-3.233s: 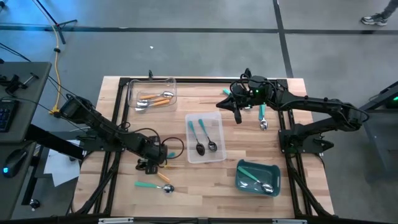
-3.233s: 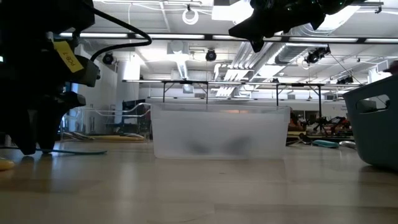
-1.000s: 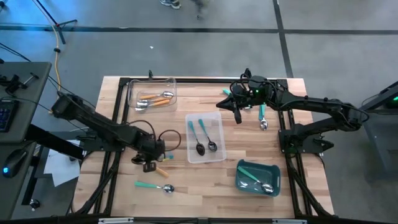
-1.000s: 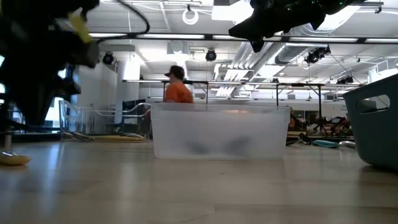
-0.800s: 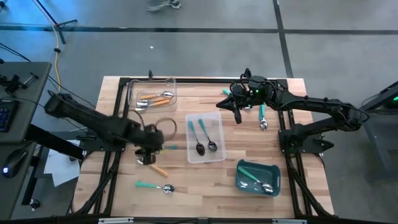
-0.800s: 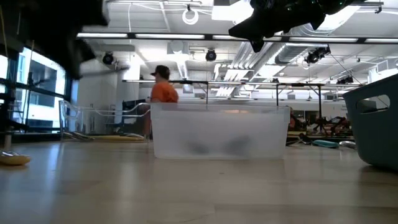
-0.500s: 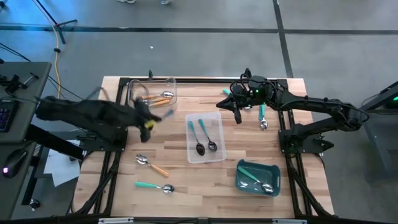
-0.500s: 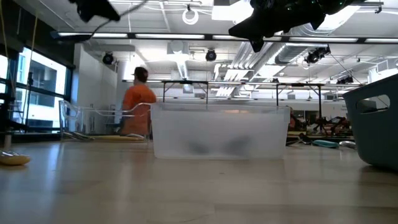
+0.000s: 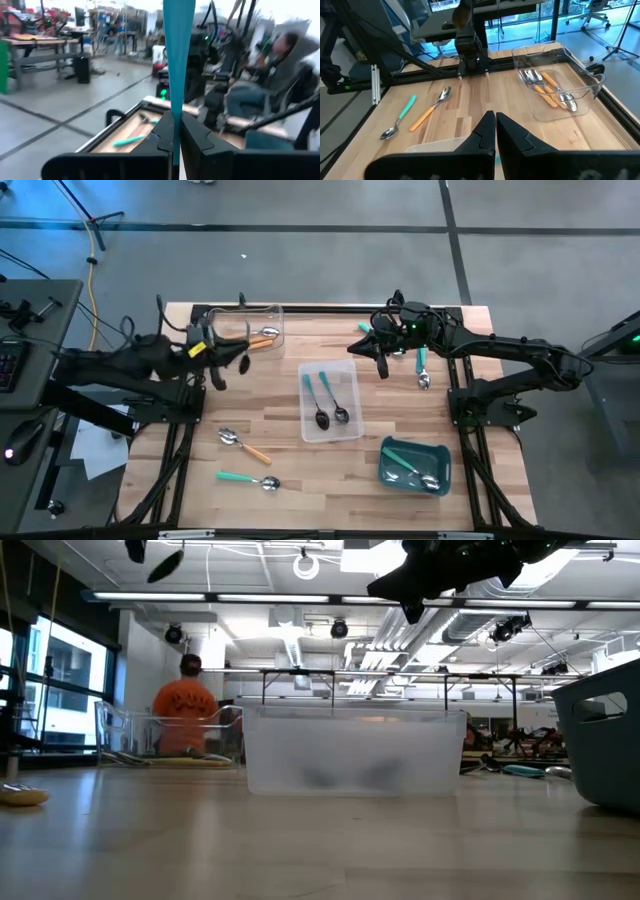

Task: Sort silverware by color (type)
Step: Put the blue spoon into the white transparent bin

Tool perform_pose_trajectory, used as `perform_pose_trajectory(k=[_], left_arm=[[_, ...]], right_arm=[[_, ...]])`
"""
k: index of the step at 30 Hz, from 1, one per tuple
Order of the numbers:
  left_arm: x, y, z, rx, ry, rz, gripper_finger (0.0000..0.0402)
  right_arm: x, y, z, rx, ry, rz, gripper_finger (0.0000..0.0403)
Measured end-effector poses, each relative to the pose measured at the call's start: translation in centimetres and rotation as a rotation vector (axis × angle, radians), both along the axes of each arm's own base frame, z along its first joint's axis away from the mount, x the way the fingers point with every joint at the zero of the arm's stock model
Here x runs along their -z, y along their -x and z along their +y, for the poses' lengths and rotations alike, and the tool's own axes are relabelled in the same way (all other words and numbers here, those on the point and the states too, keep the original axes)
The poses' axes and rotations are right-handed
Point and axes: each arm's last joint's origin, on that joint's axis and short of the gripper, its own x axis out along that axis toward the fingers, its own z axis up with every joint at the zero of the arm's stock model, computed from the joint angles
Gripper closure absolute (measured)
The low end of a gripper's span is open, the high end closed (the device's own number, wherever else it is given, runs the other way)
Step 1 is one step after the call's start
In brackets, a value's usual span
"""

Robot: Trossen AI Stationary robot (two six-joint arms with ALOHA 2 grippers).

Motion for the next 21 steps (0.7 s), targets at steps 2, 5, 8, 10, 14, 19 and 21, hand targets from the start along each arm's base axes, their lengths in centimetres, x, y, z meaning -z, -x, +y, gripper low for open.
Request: perform_pose_trajectory(k=[2, 5, 8, 10, 14, 19, 21], left_arm=[[1.7, -0.6, -0.1, 0.017, 0.022, -0.053, 0.0401], [4.2, -1.5, -0.2, 0.038, 0.054, -0.133, 0.0401], [6.4, -2.2, -0.3, 0.043, 0.101, -0.166, 0.0401], [7.3, -2.5, -0.3, 0.045, 0.118, -0.175, 0.0401], [7.7, -2.8, -0.2, 0.041, 0.127, -0.187, 0.0401], [7.7, -2.8, 0.2, 0.031, 0.123, -0.188, 0.0401], [7.7, -2.8, 0.4, 0.031, 0.122, -0.188, 0.0401]], right_arm=[[0.0, 0.0, 0.0, 0.0, 0.002, -0.004, 0.0403], [-0.2, -0.1, 0.0, 0.002, 0.001, -0.02, 0.0403], [-0.3, -0.1, 0.0, 0.005, -0.006, -0.032, 0.0403], [-0.4, -0.1, 0.1, 0.001, -0.005, -0.035, 0.0403], [-0.4, -0.3, 0.5, -0.011, -0.004, -0.038, 0.0403], [-0.4, -0.3, 0.5, -0.013, -0.006, -0.038, 0.0403], [-0.4, -0.3, 0.5, -0.013, -0.005, -0.038, 0.0403]])
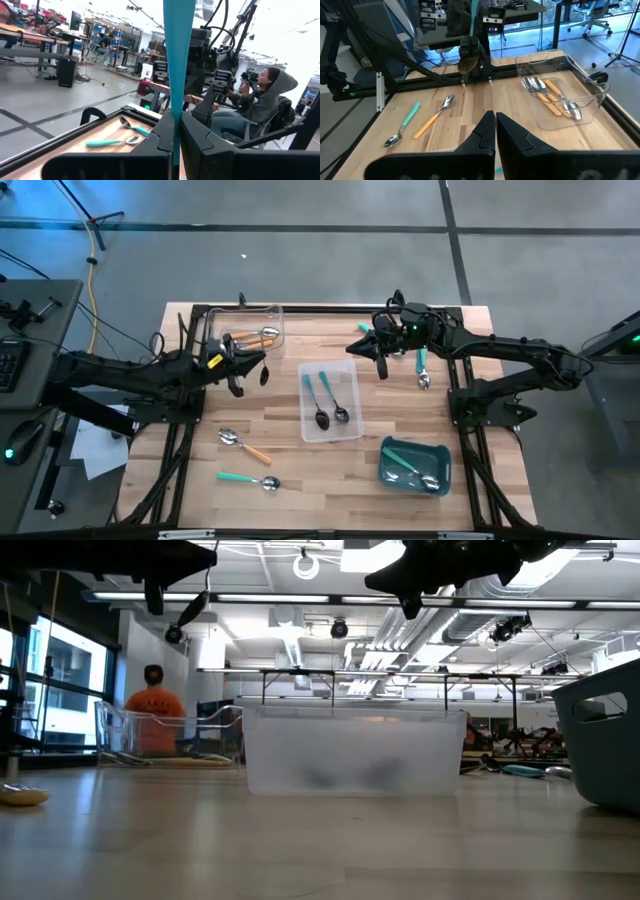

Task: Sort silverware by color (type)
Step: Put the blue spoon into the white transparent bin

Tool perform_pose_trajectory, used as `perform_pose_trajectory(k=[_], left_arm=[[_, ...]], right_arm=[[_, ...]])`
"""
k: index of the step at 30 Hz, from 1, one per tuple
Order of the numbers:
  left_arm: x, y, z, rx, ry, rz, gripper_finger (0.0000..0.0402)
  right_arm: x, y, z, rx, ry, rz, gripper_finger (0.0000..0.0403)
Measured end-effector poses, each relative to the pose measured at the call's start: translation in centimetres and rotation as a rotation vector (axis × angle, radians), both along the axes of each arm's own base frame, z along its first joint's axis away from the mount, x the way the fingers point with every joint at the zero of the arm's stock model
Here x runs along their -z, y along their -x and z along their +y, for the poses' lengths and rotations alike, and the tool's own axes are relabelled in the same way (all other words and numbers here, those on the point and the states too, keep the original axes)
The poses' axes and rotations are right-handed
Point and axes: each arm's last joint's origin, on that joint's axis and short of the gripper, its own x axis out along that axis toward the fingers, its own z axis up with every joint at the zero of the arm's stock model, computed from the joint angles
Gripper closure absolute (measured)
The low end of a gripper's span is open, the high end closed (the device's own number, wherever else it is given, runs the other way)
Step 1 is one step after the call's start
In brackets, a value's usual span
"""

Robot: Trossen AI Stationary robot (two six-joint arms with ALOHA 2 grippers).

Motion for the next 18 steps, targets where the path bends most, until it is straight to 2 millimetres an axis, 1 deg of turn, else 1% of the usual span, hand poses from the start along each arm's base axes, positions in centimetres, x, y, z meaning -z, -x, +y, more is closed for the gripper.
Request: perform_pose_trajectory(k=[6, 10, 14, 18], left_arm=[[0.0, 0.0, 0.4, 0.001, 0.018, -0.008, 0.0401], [0.2, -0.3, 1.0, -0.043, 0.028, 0.004, 0.0401], [0.5, -1.4, 1.4, -0.028, 0.046, -0.02, 0.0401], [0.9, -3.3, 1.7, 0.006, 0.056, 0.007, 0.0401]], right_arm=[[-0.1, 0.0, 0.0, 0.0, 0.001, -0.005, 0.0403], [-0.2, -0.7, -0.1, 0.006, -0.028, -0.054, 0.0403], [0.1, -1.8, -0.1, 0.004, -0.066, -0.104, 0.0403], [0.8, -3.3, 0.1, -0.012, -0.106, -0.144, 0.0403]])
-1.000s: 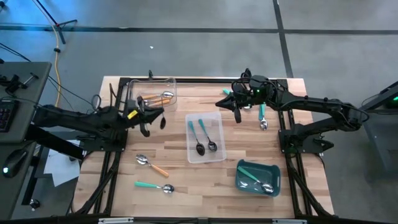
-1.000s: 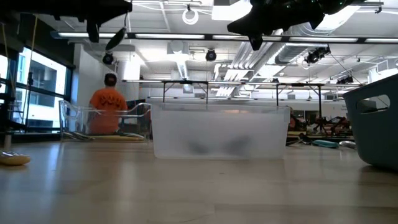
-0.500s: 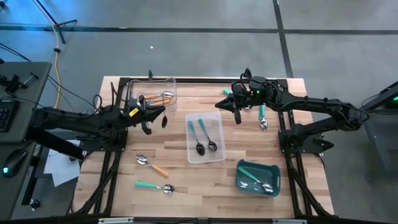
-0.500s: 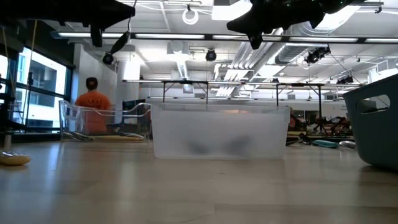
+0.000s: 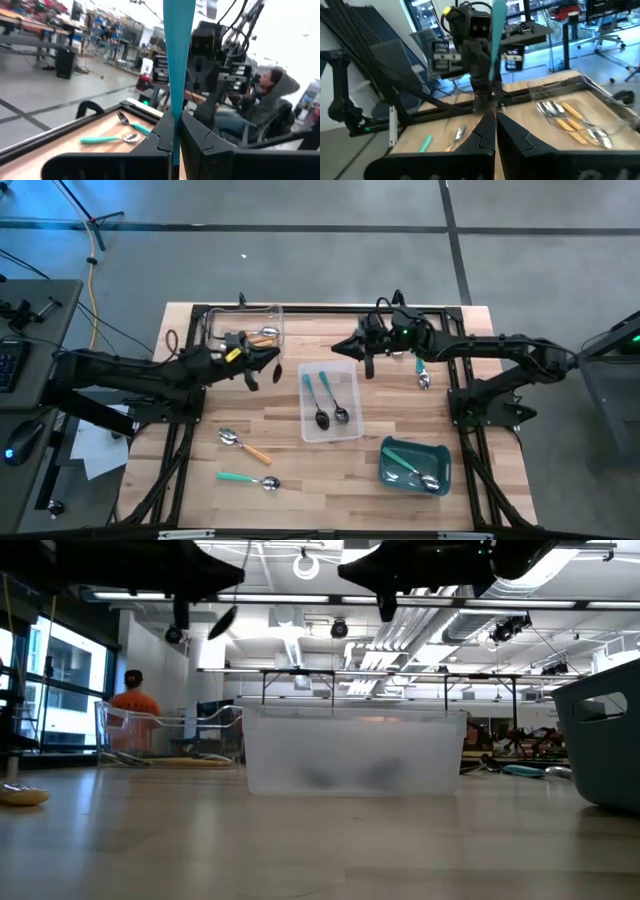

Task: Sort silverware by color (type)
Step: Put the blue spoon into the white transparent bin

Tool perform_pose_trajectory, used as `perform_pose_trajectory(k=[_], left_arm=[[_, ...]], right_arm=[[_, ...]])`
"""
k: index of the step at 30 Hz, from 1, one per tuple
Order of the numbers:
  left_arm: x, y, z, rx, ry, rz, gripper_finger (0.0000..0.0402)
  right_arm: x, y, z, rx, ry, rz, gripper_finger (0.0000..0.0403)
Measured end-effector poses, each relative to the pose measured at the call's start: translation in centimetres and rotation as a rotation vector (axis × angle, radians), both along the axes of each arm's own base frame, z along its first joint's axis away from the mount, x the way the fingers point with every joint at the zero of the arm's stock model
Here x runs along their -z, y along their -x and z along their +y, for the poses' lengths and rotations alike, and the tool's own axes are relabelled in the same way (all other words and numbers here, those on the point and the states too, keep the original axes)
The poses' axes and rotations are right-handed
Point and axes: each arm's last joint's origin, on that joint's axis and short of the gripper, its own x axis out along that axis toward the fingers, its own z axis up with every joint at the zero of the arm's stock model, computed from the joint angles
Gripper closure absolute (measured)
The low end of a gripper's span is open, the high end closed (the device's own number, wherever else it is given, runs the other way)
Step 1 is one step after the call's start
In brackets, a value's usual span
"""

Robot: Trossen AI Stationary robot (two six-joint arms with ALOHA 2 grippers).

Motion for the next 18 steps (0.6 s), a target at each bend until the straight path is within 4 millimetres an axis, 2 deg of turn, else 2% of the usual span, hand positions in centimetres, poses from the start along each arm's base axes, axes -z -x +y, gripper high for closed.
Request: perform_pose_trajectory(k=[6, 10, 14, 18], left_arm=[[-0.5, -3.7, 0.5, 0.087, -0.015, 0.044, 0.0401], [-0.7, -5.8, 0.9, 0.107, -0.039, 0.083, 0.0401], [-0.7, -7.0, 1.3, 0.116, -0.045, 0.059, 0.0401], [-0.3, -7.5, 1.4, 0.121, -0.023, 0.032, 0.0401]], right_arm=[[1.3, -2.0, 0.6, -0.031, -0.086, -0.045, 0.0403], [1.7, -2.6, 0.6, -0.016, -0.107, -0.065, 0.0403], [1.7, -2.6, 0.2, 0.039, -0.166, -0.065, 0.0398], [1.4, -2.2, -0.5, 0.069, -0.244, -0.075, 0.0365]])
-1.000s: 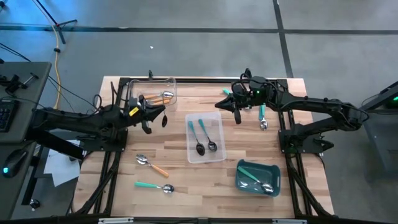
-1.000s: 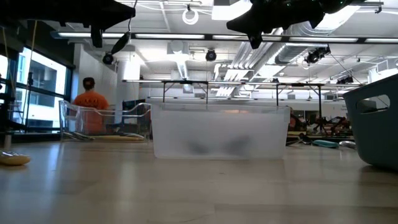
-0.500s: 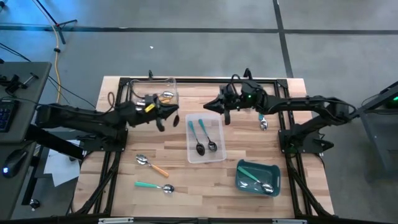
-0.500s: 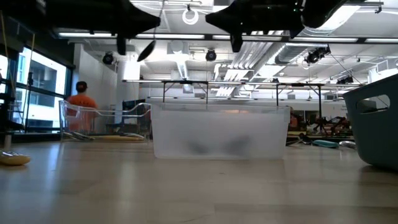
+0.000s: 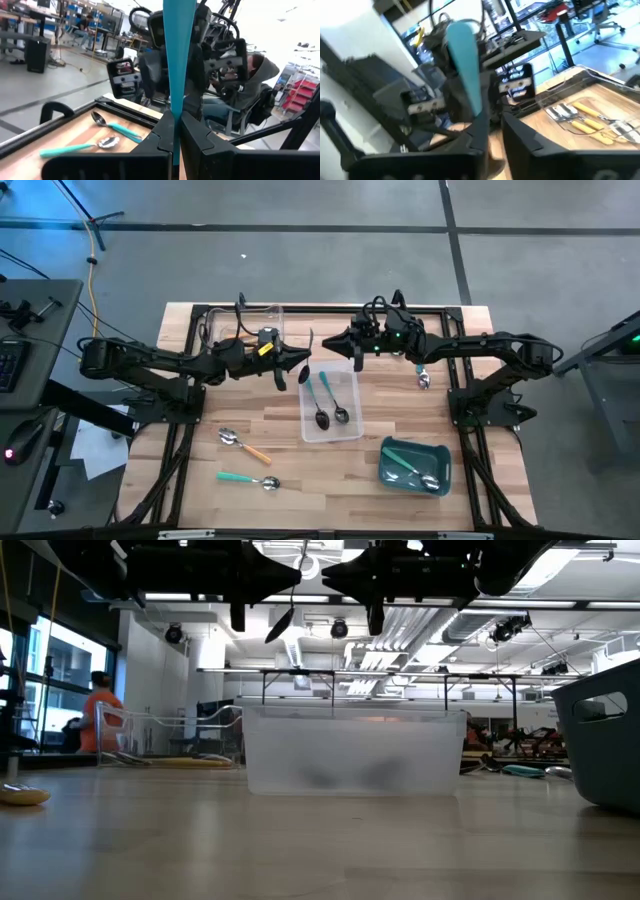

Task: Sort silverware by color (type)
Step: Put the blue spoon into the white transparent bin

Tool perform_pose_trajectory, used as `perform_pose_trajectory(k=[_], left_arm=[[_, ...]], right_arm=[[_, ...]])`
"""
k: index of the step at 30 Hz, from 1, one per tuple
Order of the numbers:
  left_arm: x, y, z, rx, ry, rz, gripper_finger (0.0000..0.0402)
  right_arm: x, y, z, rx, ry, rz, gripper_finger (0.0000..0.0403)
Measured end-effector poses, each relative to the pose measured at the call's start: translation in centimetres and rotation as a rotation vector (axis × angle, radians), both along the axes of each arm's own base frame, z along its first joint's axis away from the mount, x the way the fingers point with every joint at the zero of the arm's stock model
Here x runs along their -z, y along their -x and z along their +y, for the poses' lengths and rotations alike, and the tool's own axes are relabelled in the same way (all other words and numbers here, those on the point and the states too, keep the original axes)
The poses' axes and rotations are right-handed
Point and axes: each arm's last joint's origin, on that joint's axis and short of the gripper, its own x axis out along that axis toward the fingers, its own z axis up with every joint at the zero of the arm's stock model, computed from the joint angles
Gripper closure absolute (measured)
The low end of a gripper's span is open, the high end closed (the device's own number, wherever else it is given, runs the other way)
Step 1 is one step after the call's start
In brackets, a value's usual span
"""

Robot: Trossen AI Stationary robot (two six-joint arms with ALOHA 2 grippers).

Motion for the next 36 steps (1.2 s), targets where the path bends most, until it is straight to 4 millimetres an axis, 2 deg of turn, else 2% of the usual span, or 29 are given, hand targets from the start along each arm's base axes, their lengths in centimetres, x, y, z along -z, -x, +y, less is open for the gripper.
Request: perform_pose_trajectory(k=[5, 9, 14, 18, 23, 29, 32, 36], left_arm=[[0.5, -0.5, 0.1, 0.004, 0.027, -0.018, 0.0401], [0.8, -0.8, 0.2, -0.003, 0.03, -0.024, 0.0401], [1.3, -1.2, 0.2, 0.035, 0.05, -0.022, 0.0401], [1.6, -1.7, 0.3, 0.043, 0.062, -0.007, 0.0401], [0.6, -3.1, 0.4, 0.053, 0.022, -0.026, 0.0401], [1.0, -3.7, 0.7, 0.048, 0.026, -0.005, 0.0401], [1.0, -3.7, 0.7, 0.047, 0.025, -0.007, 0.0401], [1.0, -3.7, 0.7, 0.044, 0.025, -0.009, 0.0401]], right_arm=[[-0.4, 0.0, -0.1, 0.017, -0.034, -0.036, 0.029], [-0.4, -0.2, 0.6, 0.002, 0.008, -0.037, 0.0231], [-0.4, -0.4, 1.4, 0.033, 0.087, -0.039, 0.019], [-0.4, -0.4, 1.4, 0.045, 0.09, -0.038, 0.0186], [-0.3, -0.4, 1.4, 0.064, 0.088, -0.027, 0.0187], [-0.3, -0.4, 1.4, 0.069, 0.097, -0.029, 0.0188], [-0.2, -0.5, 1.5, 0.066, 0.101, -0.022, 0.0201], [0.0, -0.5, 1.5, 0.065, 0.097, -0.004, 0.0236]])
